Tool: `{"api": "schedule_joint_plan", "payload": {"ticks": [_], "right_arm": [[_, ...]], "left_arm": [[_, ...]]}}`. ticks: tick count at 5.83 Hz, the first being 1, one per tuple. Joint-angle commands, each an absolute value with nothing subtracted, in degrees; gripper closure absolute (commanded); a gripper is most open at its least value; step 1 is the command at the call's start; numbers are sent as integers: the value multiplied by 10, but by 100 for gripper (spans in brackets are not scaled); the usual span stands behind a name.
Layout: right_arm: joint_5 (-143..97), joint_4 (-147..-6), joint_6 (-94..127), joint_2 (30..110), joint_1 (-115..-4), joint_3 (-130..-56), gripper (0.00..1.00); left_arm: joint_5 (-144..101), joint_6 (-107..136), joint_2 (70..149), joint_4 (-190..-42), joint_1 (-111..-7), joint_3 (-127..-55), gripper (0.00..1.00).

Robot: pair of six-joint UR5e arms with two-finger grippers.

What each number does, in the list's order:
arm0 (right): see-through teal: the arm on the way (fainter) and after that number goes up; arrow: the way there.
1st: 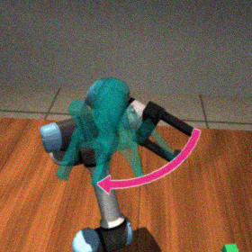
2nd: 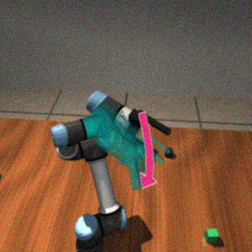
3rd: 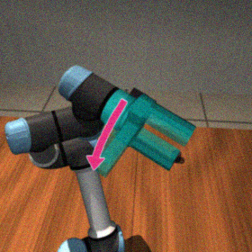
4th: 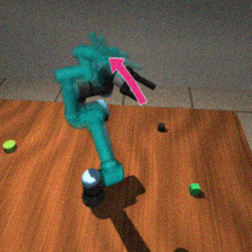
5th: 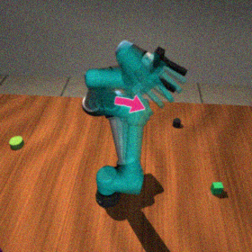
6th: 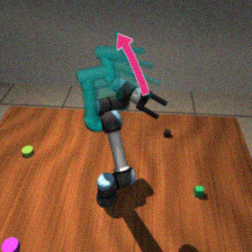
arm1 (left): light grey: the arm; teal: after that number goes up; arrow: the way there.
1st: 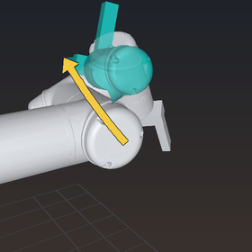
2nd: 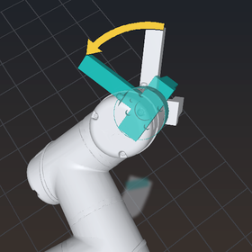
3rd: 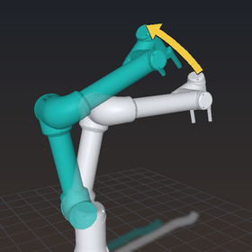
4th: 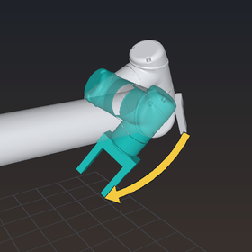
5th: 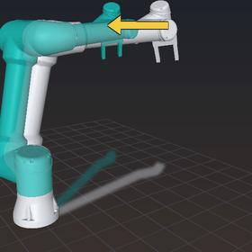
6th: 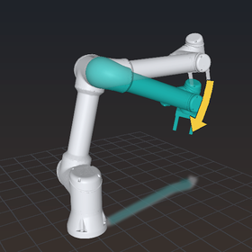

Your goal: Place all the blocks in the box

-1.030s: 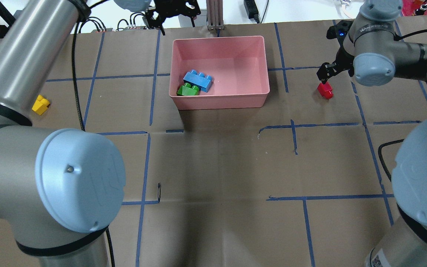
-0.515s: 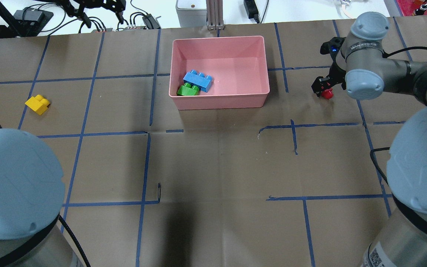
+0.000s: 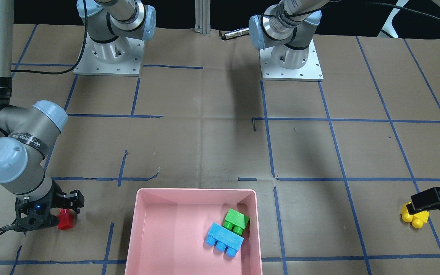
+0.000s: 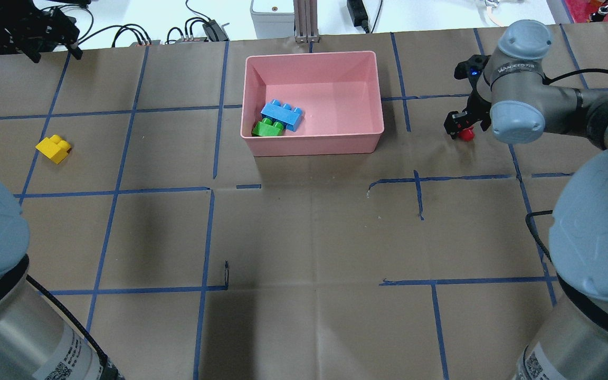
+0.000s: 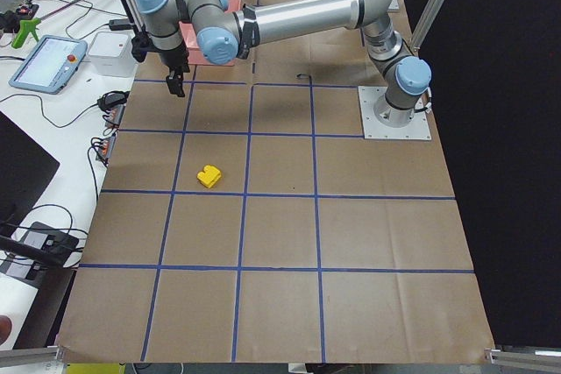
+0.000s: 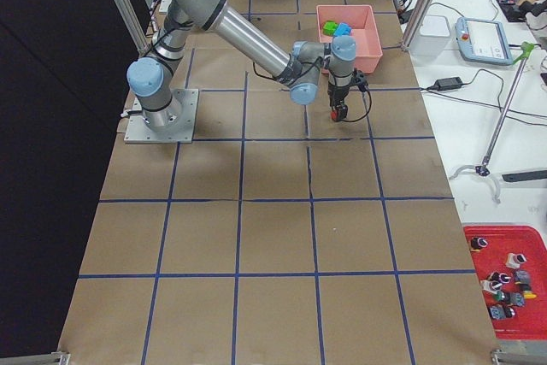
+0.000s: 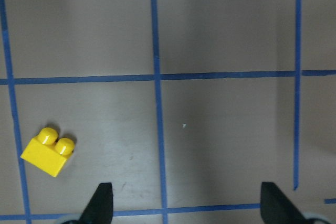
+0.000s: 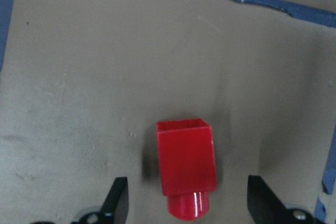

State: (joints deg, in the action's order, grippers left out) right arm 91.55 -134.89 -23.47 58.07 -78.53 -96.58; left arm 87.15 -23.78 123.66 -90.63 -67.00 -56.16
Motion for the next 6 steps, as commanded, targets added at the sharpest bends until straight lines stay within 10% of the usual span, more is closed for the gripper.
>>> {"api": "schedule_joint_plan", "payload": {"ticks": [1, 2, 4, 6], "right_arm": [[917, -1364, -236, 571, -785, -962, 18], [918, -1362, -235, 570, -785, -962, 28], [917, -1353, -212, 573, -785, -964, 91], [914, -1347, -205, 599, -786, -962, 97]], "left_arm": [[874, -248, 1263, -864, -607, -565, 1], [873, -172, 1273, -851, -593, -566, 1], [875, 55, 1284, -852, -556, -578, 1], [875, 162, 1287, -851, -547, -607, 1]]}}
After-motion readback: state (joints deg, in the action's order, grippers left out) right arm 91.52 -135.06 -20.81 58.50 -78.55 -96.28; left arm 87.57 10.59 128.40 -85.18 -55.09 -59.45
